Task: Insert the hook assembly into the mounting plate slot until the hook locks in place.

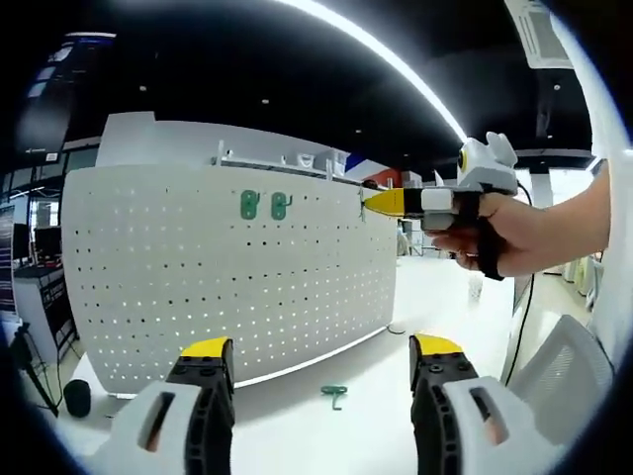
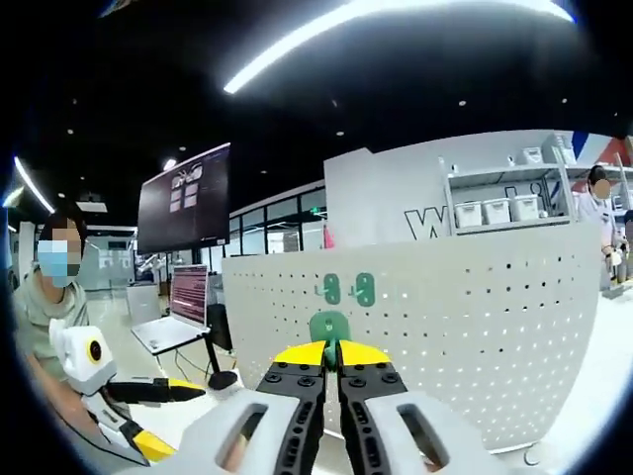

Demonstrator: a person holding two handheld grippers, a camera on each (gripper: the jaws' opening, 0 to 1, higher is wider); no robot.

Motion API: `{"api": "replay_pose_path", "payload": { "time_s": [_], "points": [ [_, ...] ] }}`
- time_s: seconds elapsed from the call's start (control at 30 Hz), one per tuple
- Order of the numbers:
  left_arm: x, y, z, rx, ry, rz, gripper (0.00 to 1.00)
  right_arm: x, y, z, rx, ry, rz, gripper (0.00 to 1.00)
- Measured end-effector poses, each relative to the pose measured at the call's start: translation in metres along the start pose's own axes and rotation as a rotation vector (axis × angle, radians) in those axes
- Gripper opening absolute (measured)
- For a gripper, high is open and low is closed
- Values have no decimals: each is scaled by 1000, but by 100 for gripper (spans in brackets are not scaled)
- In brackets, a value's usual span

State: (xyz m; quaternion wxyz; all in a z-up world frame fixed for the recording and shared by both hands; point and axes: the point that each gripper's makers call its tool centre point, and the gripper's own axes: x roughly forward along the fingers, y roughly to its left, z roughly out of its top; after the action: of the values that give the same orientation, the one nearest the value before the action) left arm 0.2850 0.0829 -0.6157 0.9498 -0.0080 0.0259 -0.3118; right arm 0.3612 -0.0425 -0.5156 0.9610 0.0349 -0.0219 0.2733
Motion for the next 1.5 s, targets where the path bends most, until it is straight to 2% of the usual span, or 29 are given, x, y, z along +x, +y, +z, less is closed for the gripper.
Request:
{"api": "replay_pose_path", "payload": {
  "time_s": [0.4,1.13,1.5],
  "points": [
    [0,3,-9,0,9,-5,74,15,-13,4,0,-14,-59,1],
    [-2,7,-12,-6,-15,-4,75,50,-49,21,-31,-44,-167,1],
    [-2,7,-15,3,-13,-4,75,70,-58,25,-62,-57,-197,1]
  ]
}}
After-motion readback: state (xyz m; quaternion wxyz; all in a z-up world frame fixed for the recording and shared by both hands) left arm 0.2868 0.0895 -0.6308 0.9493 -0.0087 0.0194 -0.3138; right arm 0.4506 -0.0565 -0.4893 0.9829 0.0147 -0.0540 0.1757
